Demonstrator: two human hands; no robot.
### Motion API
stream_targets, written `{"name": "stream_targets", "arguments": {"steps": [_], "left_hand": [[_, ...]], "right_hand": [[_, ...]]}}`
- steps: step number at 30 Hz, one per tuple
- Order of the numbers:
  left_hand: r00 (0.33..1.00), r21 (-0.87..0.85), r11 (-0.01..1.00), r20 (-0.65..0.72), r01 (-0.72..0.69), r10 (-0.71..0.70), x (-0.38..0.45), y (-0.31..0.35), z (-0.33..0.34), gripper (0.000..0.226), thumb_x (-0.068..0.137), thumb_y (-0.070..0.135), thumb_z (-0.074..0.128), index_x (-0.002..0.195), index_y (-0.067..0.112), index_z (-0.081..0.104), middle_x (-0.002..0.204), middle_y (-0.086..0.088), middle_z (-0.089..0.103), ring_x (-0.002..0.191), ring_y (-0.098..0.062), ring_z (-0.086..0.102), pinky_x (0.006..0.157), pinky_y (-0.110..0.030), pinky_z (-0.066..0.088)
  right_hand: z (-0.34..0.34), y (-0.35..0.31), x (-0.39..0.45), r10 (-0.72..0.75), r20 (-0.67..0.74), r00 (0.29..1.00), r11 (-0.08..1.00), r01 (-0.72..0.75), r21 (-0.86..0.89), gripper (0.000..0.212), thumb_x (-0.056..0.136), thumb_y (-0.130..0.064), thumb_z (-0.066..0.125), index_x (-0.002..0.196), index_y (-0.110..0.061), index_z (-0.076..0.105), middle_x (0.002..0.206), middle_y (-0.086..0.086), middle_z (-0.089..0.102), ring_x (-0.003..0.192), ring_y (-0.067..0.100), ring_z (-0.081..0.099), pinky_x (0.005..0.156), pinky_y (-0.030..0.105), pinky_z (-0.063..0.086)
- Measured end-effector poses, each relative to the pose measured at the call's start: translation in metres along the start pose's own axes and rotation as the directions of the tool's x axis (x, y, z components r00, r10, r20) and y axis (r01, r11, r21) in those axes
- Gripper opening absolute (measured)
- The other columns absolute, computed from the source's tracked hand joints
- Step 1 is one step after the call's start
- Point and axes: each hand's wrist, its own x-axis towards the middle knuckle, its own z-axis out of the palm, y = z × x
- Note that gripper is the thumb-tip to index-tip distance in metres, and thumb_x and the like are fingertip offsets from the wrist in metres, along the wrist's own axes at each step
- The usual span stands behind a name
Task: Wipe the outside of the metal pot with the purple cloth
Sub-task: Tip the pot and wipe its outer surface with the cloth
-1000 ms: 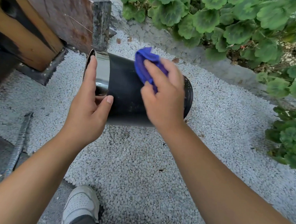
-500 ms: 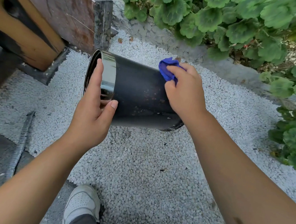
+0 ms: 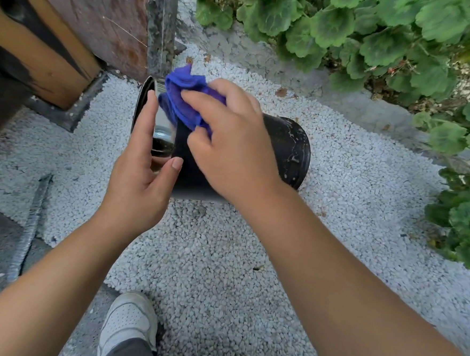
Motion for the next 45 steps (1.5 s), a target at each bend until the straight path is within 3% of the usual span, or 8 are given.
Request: {"name": "stream_targets", "arguments": {"steps": [3, 8, 16, 19, 24, 33, 40, 45], "left_hand": [[0.992, -0.109, 0.992, -0.104, 0.065, -0.077, -0.001, -0.003, 0.0, 0.074, 0.088, 0.01, 0.061, 0.153, 0.014, 0.029, 0.145, 0.036, 0.04, 0.11, 0.024, 0.05, 0.092, -0.003, 0.039], [0.931, -0.047, 0.961, -0.239, 0.274, -0.277, -0.031, -0.007, 0.001, 0.018, 0.085, 0.042, 0.062, 0.099, 0.033, 0.055, 0.086, 0.037, 0.063, 0.077, 0.016, 0.058, 0.068, -0.005, 0.043], [0.948, -0.011, 0.956, -0.127, 0.292, -0.291, 0.002, 0.005, -0.008, 0.023, 0.083, 0.024, 0.069, 0.102, 0.028, 0.055, 0.076, 0.015, 0.061, 0.066, 0.013, 0.058, 0.063, -0.007, 0.045], [0.921, -0.161, 0.929, -0.152, 0.334, -0.358, 0.021, 0.012, -0.011, 0.024, 0.082, 0.019, 0.068, 0.106, 0.018, 0.066, 0.089, 0.005, 0.073, 0.078, -0.004, 0.068, 0.08, -0.026, 0.056], [0.899, -0.235, 0.909, -0.198, 0.345, -0.392, 0.018, 0.003, -0.02, 0.021, 0.087, 0.009, 0.064, 0.096, 0.027, 0.065, 0.084, 0.02, 0.073, 0.077, 0.004, 0.065, 0.08, -0.022, 0.056], [0.895, -0.316, 0.898, -0.226, 0.307, -0.385, 0.014, 0.005, -0.013, 0.024, 0.09, 0.005, 0.058, 0.097, 0.028, 0.06, 0.087, 0.023, 0.071, 0.083, 0.006, 0.064, 0.081, -0.015, 0.05], [0.922, -0.295, 0.916, -0.192, 0.271, -0.335, 0.015, 0.013, -0.007, 0.028, 0.091, 0.004, 0.054, 0.114, 0.019, 0.059, 0.101, 0.013, 0.067, 0.087, 0.005, 0.063, 0.084, -0.017, 0.048], [0.93, -0.196, 0.942, -0.2, 0.272, -0.309, -0.003, 0.005, -0.007, 0.034, 0.088, 0.013, 0.058, 0.121, 0.02, 0.061, 0.103, 0.017, 0.067, 0.09, 0.004, 0.064, 0.087, -0.023, 0.052]], "right_hand": [[0.005, 0.014, -0.014, -0.007, -0.043, 0.999, 0.999, 0.004, -0.052, 0.042, 0.079, -0.005, 0.057, 0.119, -0.009, 0.068, 0.129, 0.016, 0.058, 0.121, 0.038, 0.047, 0.107, 0.05, 0.038], [-0.008, 0.068, -0.027, 0.14, -0.061, 0.988, 0.975, -0.148, -0.166, 0.044, 0.084, -0.004, 0.055, 0.127, -0.011, 0.064, 0.135, 0.014, 0.053, 0.126, 0.038, 0.044, 0.104, 0.052, 0.041], [-0.007, 0.063, -0.026, 0.111, -0.159, 0.981, 0.979, -0.135, -0.15, 0.043, 0.08, 0.0, 0.057, 0.122, -0.008, 0.068, 0.132, 0.018, 0.056, 0.123, 0.04, 0.049, 0.106, 0.048, 0.039], [0.01, 0.037, -0.027, -0.055, -0.177, 0.983, 0.988, 0.028, -0.154, 0.042, 0.075, 0.003, 0.059, 0.114, -0.006, 0.071, 0.126, 0.023, 0.059, 0.121, 0.048, 0.049, 0.111, 0.051, 0.036], [0.028, 0.031, -0.046, -0.182, 0.015, 0.983, 0.965, 0.181, -0.19, 0.043, 0.082, 0.001, 0.049, 0.117, -0.013, 0.07, 0.133, 0.02, 0.056, 0.13, 0.05, 0.041, 0.108, 0.046, 0.037], [-0.003, 0.101, -0.046, 0.144, -0.094, 0.985, 0.956, -0.163, -0.244, 0.043, 0.079, 0.004, 0.057, 0.119, -0.008, 0.066, 0.138, 0.019, 0.05, 0.13, 0.046, 0.04, 0.11, 0.046, 0.038], [-0.008, 0.113, -0.046, 0.19, -0.103, 0.976, 0.962, -0.206, -0.176, 0.044, 0.082, 0.002, 0.058, 0.124, -0.011, 0.063, 0.14, 0.014, 0.047, 0.131, 0.039, 0.038, 0.108, 0.046, 0.038], [-0.005, 0.118, -0.047, 0.273, -0.092, 0.958, 0.957, -0.28, -0.077, 0.049, 0.085, 0.003, 0.056, 0.13, -0.016, 0.056, 0.154, 0.018, 0.026, 0.14, 0.031, 0.032, 0.114, 0.024, 0.031]]}}
